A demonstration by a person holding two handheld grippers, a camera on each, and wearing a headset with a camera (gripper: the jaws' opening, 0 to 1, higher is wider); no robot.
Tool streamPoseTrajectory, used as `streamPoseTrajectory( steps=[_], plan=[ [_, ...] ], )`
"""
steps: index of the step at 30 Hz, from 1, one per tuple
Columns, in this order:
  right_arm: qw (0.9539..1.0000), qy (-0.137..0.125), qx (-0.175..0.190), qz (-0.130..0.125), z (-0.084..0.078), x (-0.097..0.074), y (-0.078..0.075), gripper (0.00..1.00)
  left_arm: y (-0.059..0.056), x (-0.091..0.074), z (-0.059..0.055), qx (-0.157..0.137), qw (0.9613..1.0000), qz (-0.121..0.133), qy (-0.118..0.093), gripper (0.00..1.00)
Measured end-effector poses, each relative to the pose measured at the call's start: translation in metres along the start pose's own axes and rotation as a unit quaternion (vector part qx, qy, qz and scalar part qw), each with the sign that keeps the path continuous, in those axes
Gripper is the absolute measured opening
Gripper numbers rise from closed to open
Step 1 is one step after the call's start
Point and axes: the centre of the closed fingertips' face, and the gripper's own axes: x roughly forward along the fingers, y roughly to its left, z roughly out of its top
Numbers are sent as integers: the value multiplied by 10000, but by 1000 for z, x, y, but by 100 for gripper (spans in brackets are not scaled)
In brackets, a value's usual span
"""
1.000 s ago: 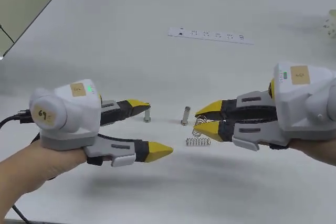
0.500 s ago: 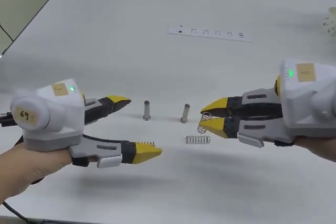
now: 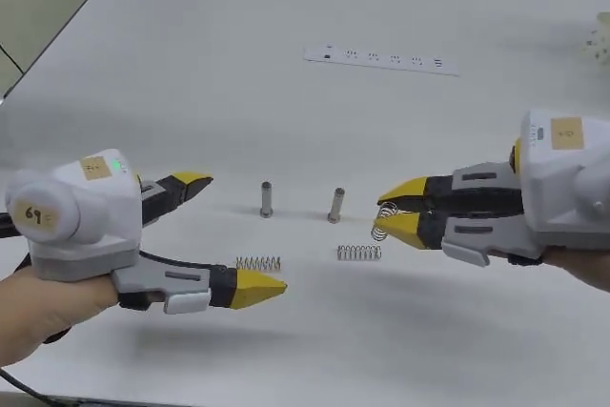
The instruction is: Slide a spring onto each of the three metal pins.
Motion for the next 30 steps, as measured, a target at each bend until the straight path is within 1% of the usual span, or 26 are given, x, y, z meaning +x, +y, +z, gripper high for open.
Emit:
streamPoseTrajectory(
  steps=[2, 7, 10, 12, 14, 20, 23, 30],
  plan=[
    [10000, 10, 33, -47, -3, -1, -4, 8, 1, -1, -1, -7, 10000, 29, 4, 98],
    [9995, 68, 116, -280, -12, -9, -19, 8, 4, -4, 0, -70, 9999, 94, -43, 98],
    [9990, 90, 149, -422, -15, -14, -29, 8, 6, -5, 1, -110, 9998, 124, -70, 98],
    [9987, 94, 165, -471, -16, -16, -32, 8, 7, -6, 1, -100, 9998, 140, -68, 98],
    [9981, 99, 204, -575, -18, -21, -40, 8, 8, -6, 1, -112, 9998, 150, -70, 98],
    [9965, 76, 340, -766, -23, -28, -54, 8, 8, -7, 1, -115, 9998, 165, -81, 98],
    [9957, 76, 402, -832, -26, -30, -59, 8, 8, -7, 2, -118, 9998, 167, -89, 98],
    [9946, 110, 471, -919, -31, -32, -64, 8, 7, -7, 2, -127, 9998, 156, -86, 98]
  ],
)
